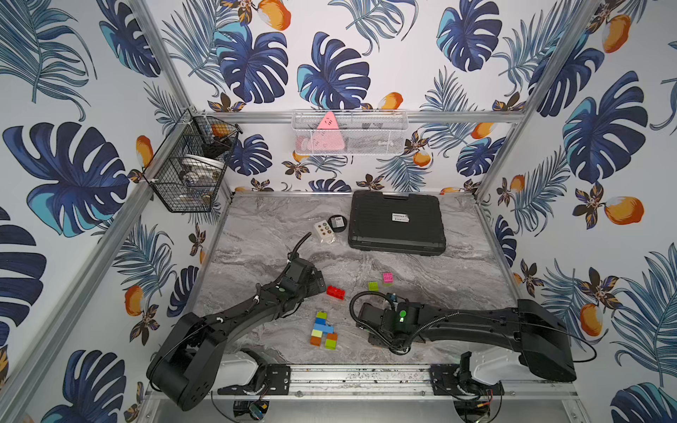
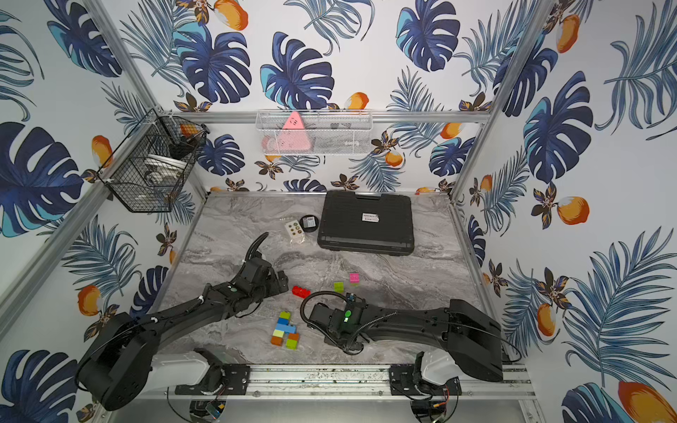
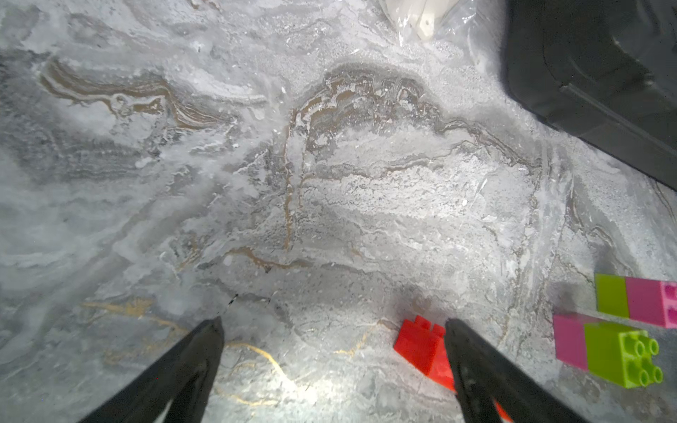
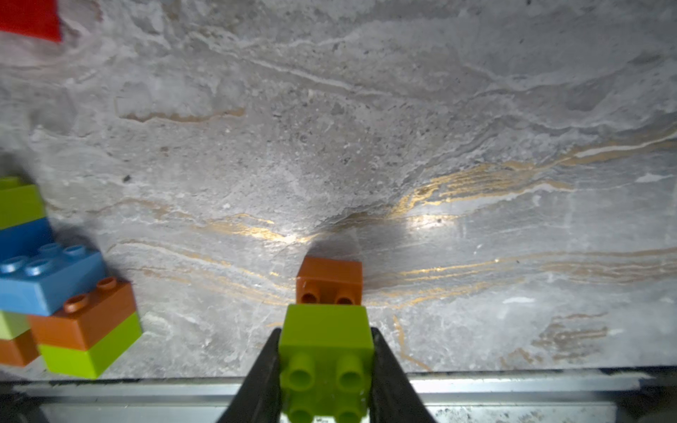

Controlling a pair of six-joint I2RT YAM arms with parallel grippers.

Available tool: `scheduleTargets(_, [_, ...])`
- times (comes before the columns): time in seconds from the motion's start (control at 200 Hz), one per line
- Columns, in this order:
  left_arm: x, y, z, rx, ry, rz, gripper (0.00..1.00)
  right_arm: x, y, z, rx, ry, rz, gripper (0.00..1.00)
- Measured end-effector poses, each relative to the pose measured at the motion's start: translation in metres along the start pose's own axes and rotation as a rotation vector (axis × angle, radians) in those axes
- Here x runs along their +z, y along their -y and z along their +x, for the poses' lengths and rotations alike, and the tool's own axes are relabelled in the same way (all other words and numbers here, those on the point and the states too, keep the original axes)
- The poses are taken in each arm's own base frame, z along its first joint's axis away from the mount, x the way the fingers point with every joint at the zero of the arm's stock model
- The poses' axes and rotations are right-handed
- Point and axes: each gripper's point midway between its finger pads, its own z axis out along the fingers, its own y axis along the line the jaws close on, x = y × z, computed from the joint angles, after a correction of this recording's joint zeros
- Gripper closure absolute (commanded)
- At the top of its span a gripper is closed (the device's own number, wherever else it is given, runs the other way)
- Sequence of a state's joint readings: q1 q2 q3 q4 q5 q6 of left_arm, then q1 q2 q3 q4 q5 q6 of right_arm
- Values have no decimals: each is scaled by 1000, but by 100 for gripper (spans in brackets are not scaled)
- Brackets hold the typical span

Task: Assemble the letter h with lego
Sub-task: Assemble the lego brick with the lego brick, then pick up the lego brick from the center of the board.

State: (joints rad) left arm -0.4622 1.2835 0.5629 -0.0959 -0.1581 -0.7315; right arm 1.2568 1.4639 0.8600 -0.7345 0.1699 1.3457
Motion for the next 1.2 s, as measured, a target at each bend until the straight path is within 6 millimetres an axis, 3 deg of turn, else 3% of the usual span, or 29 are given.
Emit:
scheduleTargets(0.365, [-5,1,-3,-4,17,12,1,11,-3,3,-19,-2,38,68])
scheduleTargets(0.63, [-5,1,-3,-6,18,12,1,19,2,3,-61,3,95,75])
scheduleTargets(0.876, [-7,-1,-4,-7,23,2,1,42,8,4,-133,14,170,78])
scheduleTargets(1.081, [-7,-5,-4,-5,25,-15,1,37,4,-1,-151,-10,142,78])
scheduleTargets(1.201, [-7,-5,-4,-4,24,-16,1,20,11,-30,-121,1,116,78])
